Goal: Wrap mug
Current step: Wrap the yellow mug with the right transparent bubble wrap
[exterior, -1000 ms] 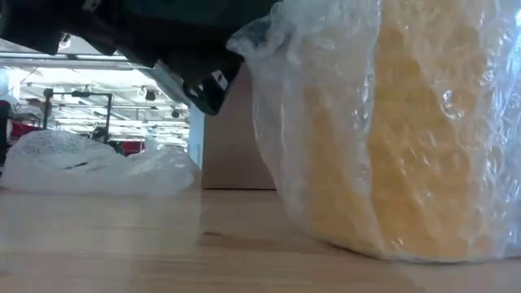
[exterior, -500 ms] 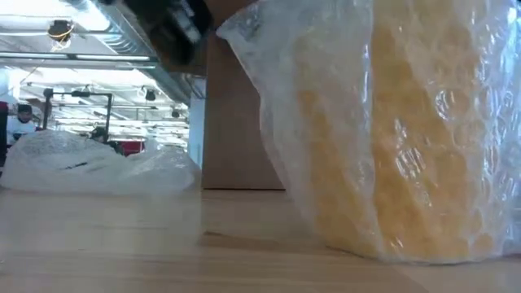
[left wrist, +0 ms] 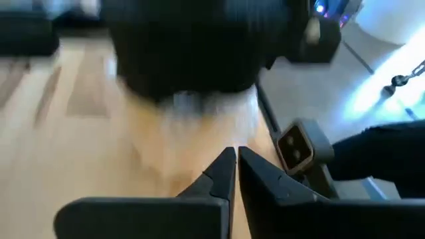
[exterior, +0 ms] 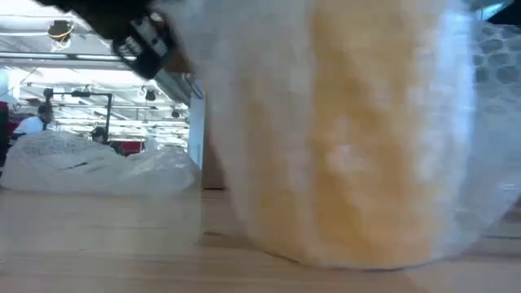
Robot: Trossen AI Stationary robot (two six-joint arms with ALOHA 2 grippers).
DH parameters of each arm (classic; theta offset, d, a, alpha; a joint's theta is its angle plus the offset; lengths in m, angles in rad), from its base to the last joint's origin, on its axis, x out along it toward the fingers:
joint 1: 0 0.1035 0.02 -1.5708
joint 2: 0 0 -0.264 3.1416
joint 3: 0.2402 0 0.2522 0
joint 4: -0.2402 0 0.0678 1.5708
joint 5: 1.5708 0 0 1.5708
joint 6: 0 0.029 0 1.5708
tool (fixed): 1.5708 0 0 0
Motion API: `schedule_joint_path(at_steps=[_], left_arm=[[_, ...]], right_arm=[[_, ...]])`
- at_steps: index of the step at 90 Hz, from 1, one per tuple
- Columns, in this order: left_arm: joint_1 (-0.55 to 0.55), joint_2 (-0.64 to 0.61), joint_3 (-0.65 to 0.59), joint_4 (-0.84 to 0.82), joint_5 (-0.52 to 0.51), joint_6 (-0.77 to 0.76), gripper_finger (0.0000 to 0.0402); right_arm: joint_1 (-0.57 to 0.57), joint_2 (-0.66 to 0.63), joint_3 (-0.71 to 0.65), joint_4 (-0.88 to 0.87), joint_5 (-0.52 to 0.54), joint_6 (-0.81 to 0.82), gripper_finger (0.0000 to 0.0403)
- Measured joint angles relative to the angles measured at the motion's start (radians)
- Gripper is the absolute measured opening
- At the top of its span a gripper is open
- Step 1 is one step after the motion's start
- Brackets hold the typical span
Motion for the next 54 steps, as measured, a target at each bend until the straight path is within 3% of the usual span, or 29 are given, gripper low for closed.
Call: schedule_joint_path(at_steps=[14,54], left_arm=[[0.012,0.000,0.000,-0.008,0.011,0.013,0.0000],[0.018,-0.002,0.000,-0.066,0.010,-0.054,0.0000]], right_arm=[[-0.023,0.001,0.000,0.023,0.088,0.027,0.0000],[-0.033,-0.021,-0.006,0.056,0.217,0.077,0.0000]])
